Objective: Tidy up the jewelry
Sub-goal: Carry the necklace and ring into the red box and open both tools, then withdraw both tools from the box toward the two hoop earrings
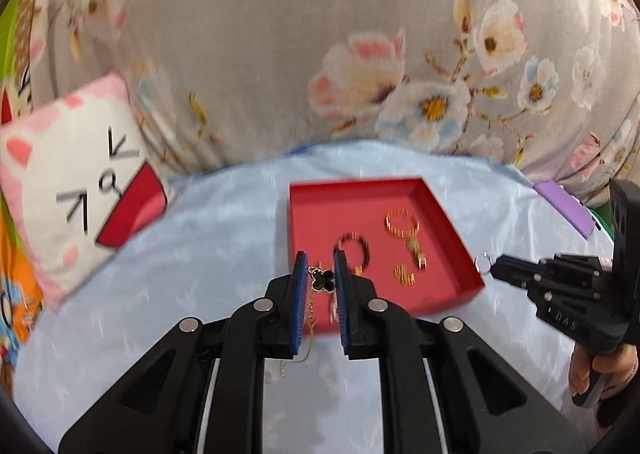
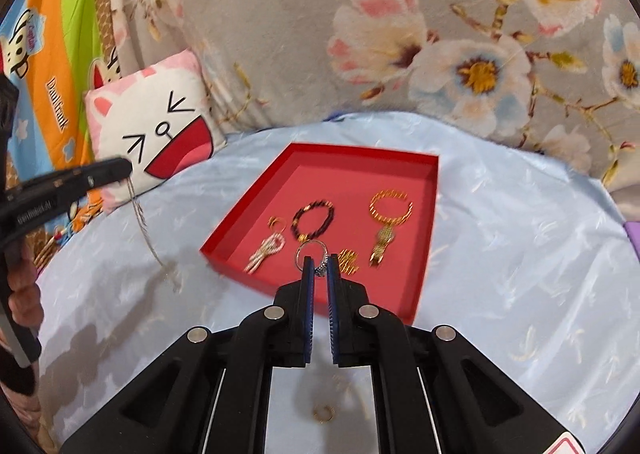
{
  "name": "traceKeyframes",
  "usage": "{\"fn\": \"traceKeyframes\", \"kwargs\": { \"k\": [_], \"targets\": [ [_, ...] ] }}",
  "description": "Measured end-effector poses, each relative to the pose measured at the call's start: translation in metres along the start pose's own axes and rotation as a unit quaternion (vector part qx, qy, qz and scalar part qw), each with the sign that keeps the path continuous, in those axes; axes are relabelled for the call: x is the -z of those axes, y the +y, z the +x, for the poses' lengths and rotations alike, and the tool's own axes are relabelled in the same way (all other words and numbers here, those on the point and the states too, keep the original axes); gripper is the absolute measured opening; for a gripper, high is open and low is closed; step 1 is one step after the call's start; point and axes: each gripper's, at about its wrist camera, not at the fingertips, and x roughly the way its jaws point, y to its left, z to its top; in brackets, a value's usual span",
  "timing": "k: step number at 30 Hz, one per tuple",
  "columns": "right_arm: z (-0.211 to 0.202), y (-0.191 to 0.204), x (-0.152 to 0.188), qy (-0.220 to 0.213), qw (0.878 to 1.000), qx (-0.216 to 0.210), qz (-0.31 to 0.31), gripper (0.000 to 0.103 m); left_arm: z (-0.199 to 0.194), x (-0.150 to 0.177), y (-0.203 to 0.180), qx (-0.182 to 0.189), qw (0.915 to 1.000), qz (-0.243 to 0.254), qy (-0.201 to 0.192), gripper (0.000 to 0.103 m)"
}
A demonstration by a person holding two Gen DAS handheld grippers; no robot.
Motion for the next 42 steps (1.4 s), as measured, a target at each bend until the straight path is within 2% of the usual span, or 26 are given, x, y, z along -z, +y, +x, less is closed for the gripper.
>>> {"fn": "traceKeyframes", "kwargs": {
  "k": [5,10,12,19,25,26,27,28,29,30,31,37,42],
  "targets": [
    [0.032,-0.021,-0.029,0.018,0.999,-0.007,0.035,0.005,0.030,-0.047,-0.011,0.000,0.9999,0.004,-0.016,0.013],
    [0.084,-0.035,-0.046,0.049,0.997,-0.014,0.061,0.006,0.084,-0.072,-0.017,-0.019,0.9997,0.004,-0.014,0.013],
    [0.103,-0.040,-0.049,0.060,0.996,-0.013,0.069,0.006,0.110,-0.077,-0.018,-0.035,0.9993,0.007,-0.008,0.013],
    [0.158,-0.042,-0.054,0.096,0.992,-0.012,0.076,0.006,0.182,-0.082,-0.018,-0.056,0.9981,0.008,0.025,0.013],
    [0.174,-0.038,-0.054,0.099,0.992,-0.012,0.072,0.007,0.221,-0.075,-0.017,-0.074,0.9964,-0.001,0.042,0.014],
    [0.173,-0.037,-0.053,0.094,0.993,-0.010,0.071,0.009,0.224,-0.073,-0.015,-0.075,0.9962,-0.007,0.045,0.014],
    [0.171,-0.037,-0.053,0.089,0.994,-0.007,0.069,0.010,0.225,-0.072,-0.013,-0.076,0.9960,-0.012,0.046,0.020],
    [0.168,-0.037,-0.053,0.083,0.994,-0.005,0.069,0.010,0.225,-0.069,-0.009,-0.076,0.9957,-0.022,0.048,0.034],
    [0.165,-0.038,-0.053,0.077,0.995,-0.005,0.070,0.010,0.223,-0.068,-0.006,-0.076,0.9955,-0.030,0.047,0.042],
    [0.161,-0.038,-0.052,0.072,0.995,-0.007,0.073,0.011,0.220,-0.066,-0.003,-0.078,0.9953,-0.038,0.044,0.055],
    [0.153,-0.040,-0.050,0.065,0.995,-0.010,0.075,0.012,0.213,-0.064,0.001,-0.079,0.9951,-0.047,0.037,0.060],
    [0.101,-0.041,-0.026,0.033,0.998,-0.007,0.062,0.028,0.159,-0.036,0.011,-0.066,0.9957,-0.061,0.022,0.068],
    [0.052,-0.052,0.014,0.028,0.997,-0.004,0.070,0.032,0.114,0.014,0.009,-0.064,0.9961,-0.049,0.036,0.072]
  ]
}}
